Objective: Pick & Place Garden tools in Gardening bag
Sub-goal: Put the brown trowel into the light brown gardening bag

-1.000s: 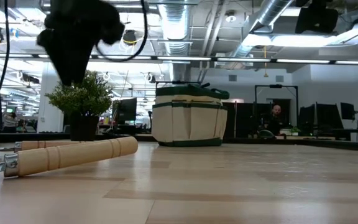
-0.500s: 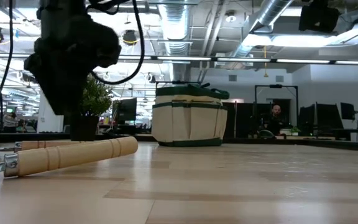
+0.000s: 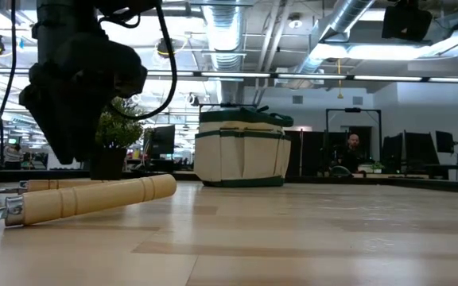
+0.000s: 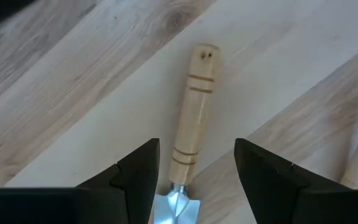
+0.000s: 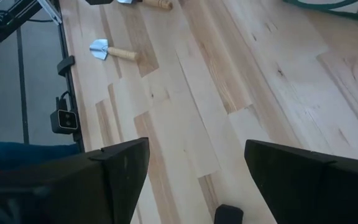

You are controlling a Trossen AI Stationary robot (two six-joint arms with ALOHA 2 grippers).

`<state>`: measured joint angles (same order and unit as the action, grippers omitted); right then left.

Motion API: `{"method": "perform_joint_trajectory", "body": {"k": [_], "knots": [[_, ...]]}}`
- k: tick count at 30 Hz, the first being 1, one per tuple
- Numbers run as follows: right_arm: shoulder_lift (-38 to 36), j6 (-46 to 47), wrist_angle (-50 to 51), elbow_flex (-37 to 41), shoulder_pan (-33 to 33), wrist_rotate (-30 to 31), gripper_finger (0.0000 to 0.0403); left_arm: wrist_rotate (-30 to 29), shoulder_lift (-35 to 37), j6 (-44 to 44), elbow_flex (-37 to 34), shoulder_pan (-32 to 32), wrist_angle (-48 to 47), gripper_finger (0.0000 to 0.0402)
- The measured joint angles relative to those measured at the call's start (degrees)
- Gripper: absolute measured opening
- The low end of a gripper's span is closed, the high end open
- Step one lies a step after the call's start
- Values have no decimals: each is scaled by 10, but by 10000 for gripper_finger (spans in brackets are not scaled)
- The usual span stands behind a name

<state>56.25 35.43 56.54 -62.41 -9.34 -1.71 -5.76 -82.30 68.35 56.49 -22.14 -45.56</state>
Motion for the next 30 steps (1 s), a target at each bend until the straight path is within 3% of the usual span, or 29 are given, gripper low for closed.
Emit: {"method": "perform_joint_trajectory", "body": {"k": [19, 30], "knots": [[0, -16, 0, 0, 0, 0, 256, 30, -83, -6, 1, -28, 29, 206], [0, -24, 0, 0, 0, 0, 256, 26, -84, -21, 1, -26, 37, 151]]}}
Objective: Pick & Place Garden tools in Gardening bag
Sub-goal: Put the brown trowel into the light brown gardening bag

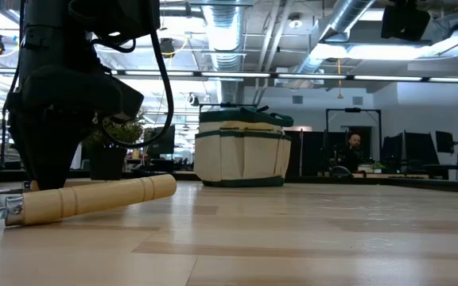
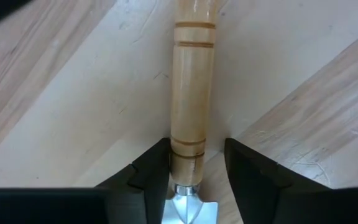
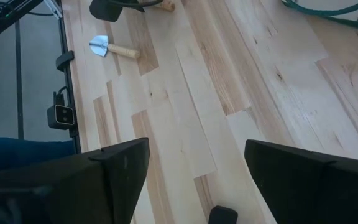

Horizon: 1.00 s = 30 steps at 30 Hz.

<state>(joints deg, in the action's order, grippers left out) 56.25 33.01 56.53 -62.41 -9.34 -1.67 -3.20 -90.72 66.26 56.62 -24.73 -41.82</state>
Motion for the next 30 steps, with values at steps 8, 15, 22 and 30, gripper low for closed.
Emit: {"method": "perform_joint_trajectory", "body": {"k": [8, 15, 22, 30], "knots": [[0, 0, 0, 0, 0, 0, 256, -2, -21, 0, 0, 0, 4, 74], [0, 0, 0, 0, 0, 0, 256, -2, -22, 9, 0, 0, 3, 64], [0, 0, -1, 0, 0, 0, 256, -36, 68, 33, -3, 4, 7, 64], [0, -1, -5, 0, 0, 2, 256, -144, 278, 40, -2, 17, 104, 64]]}}
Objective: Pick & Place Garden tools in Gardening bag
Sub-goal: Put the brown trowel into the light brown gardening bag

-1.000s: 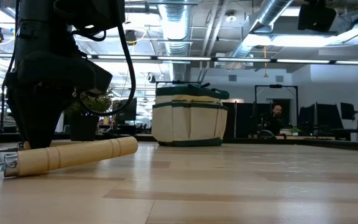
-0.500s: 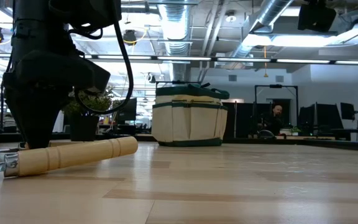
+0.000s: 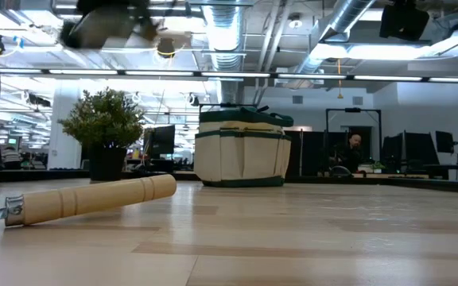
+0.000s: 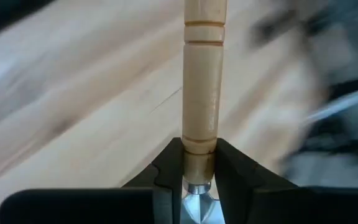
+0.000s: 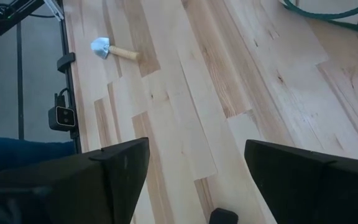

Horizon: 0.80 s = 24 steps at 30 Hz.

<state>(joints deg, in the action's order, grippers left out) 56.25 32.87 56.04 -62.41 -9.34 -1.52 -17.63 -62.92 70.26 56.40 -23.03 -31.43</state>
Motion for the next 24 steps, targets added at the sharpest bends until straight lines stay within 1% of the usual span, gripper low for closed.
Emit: {"method": "perform_joint_trajectory", "body": {"k": [2, 4, 6, 8, 10, 13, 15, 16, 19, 24], "knots": [[0, 0, 0, 0, 0, 0, 256, -31, 51, -31, 0, 0, 57, 64], [0, 0, 0, 0, 0, 0, 256, -56, 96, -81, 0, 0, 129, 64], [0, 0, -2, 0, 0, 0, 256, -64, 132, -146, 0, 0, 204, 64], [0, 0, -8, 0, 0, 0, 256, -59, 158, -211, 1, 0, 277, 64], [0, 0, -19, 0, 0, 0, 256, -34, 176, -277, 1, 0, 339, 64], [0, 0, -26, 0, 0, 1, 256, 46, 183, -378, 1, 0, 436, 64], [0, -1, -27, 0, 0, 1, 256, 105, 182, -414, 1, 0, 494, 64], [0, -3, -27, 0, 0, 1, 256, 124, 181, -419, 1, 0, 511, 64], [0, -5, -27, 0, 0, 9, 256, 143, 180, -421, 1, -1, 519, 64], [0, -4, -27, 0, 1, 18, 256, 145, 172, -415, 1, 0, 521, 64]]}}
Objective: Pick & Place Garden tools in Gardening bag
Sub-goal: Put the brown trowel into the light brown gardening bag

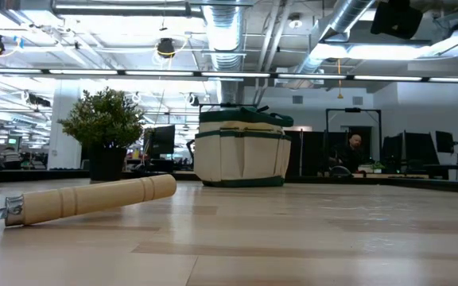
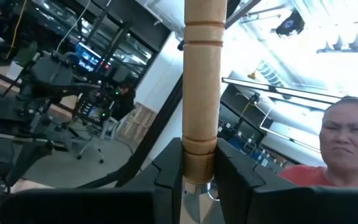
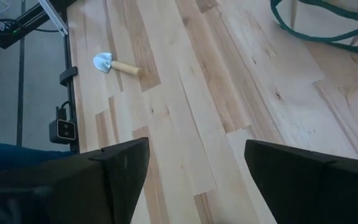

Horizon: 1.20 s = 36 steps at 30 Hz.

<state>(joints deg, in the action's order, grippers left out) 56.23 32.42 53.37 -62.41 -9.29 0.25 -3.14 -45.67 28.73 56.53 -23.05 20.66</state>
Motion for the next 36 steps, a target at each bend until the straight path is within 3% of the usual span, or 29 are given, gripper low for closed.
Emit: {"method": "perform_joint_trajectory", "body": {"k": [3, 6, 11, 16, 23, 28, 36], "knots": [[0, 0, 0, 0, 0, 0, 256, -9, -2, -2, 0, 0, 0, 64], [0, 0, 0, 0, 0, 0, 256, -72, -7, -45, 0, 0, 0, 64], [0, 1, 1, 0, 0, 0, 256, -253, -26, -193, 1, 1, 1, 64], [0, 15, 1, 0, 0, 0, 256, -501, -59, -318, 1, 20, 4, 64], [0, 21, 1, 0, 0, -1, 256, -689, -93, -494, 1, 79, 8, 64], [0, 33, 1, 0, 1, -2, 256, -748, -118, -579, 12, 119, 10, 64], [0, 36, 1, 0, 15, -2, 256, -732, -141, -604, 36, 151, 12, 64]]}}
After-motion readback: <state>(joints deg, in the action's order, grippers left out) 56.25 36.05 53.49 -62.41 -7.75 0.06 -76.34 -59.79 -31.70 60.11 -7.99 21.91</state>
